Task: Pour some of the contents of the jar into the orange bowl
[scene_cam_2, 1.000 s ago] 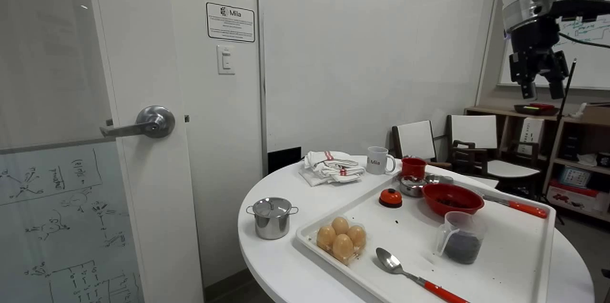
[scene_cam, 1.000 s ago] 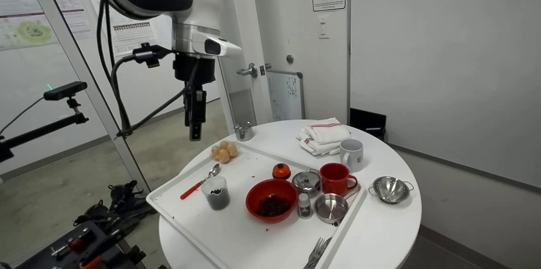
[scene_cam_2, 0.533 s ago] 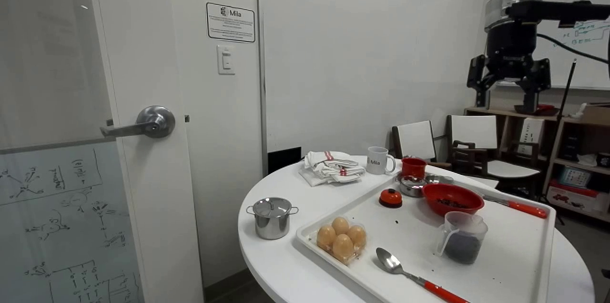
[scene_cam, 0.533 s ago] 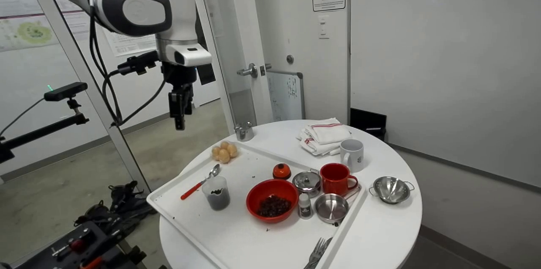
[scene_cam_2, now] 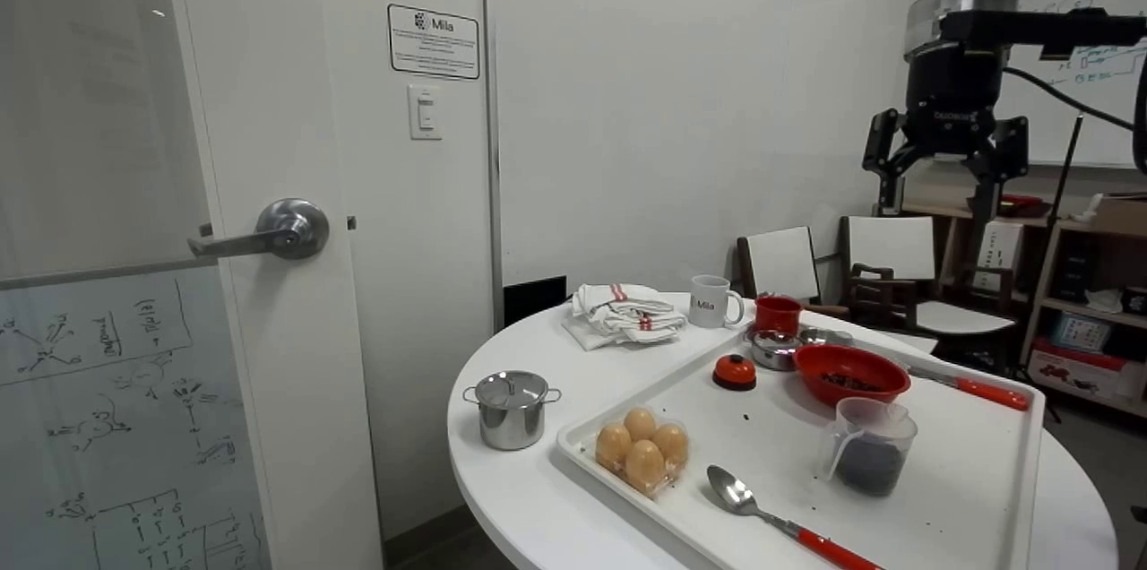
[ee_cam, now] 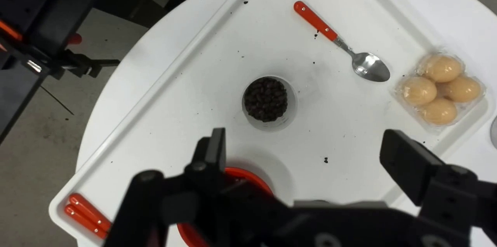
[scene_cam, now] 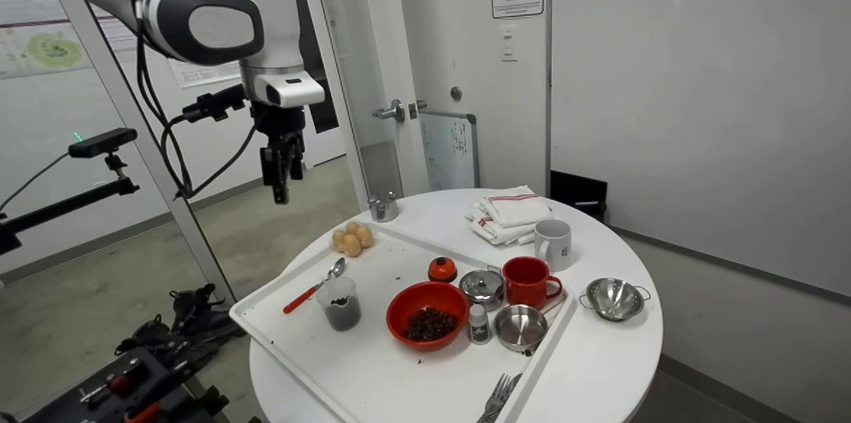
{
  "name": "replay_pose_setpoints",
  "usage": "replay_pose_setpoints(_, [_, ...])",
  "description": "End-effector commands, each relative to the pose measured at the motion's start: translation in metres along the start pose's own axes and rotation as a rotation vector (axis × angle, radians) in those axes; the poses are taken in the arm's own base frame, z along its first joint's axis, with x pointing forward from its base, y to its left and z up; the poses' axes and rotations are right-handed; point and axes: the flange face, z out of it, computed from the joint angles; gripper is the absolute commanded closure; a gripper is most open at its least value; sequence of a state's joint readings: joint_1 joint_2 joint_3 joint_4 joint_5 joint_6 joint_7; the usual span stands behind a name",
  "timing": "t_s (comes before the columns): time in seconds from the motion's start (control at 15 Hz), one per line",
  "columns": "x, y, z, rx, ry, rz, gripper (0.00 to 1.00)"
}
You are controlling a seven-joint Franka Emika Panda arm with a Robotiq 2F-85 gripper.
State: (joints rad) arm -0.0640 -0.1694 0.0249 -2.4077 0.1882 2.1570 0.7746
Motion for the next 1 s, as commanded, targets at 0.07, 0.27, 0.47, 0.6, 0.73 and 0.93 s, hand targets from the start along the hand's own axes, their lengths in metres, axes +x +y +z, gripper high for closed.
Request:
replay_pose_setpoints(0.07, [-0.002, -0.007, 0.014, 0.019, 0.065, 0.219, 0.0])
replay_pose_setpoints(0.27, [-0.009, -0.018, 0.028, 0.042, 0.119, 0.368, 0.0])
replay_pose_setpoints(0.47, [-0.016, -0.021, 0.048, 0.029, 0.204, 0.483, 0.0])
replay_pose_setpoints(0.6, [-0.021, -0.02, 0.061, -0.008, 0.274, 0.537, 0.0])
replay_pose_setpoints(0.73, [-0.037, -0.033, 0.078, -0.055, 0.315, 0.578, 0.0])
replay_pose_setpoints(0.93, [-0.049, -0.052, 0.099, -0.077, 0.293, 0.59, 0.0])
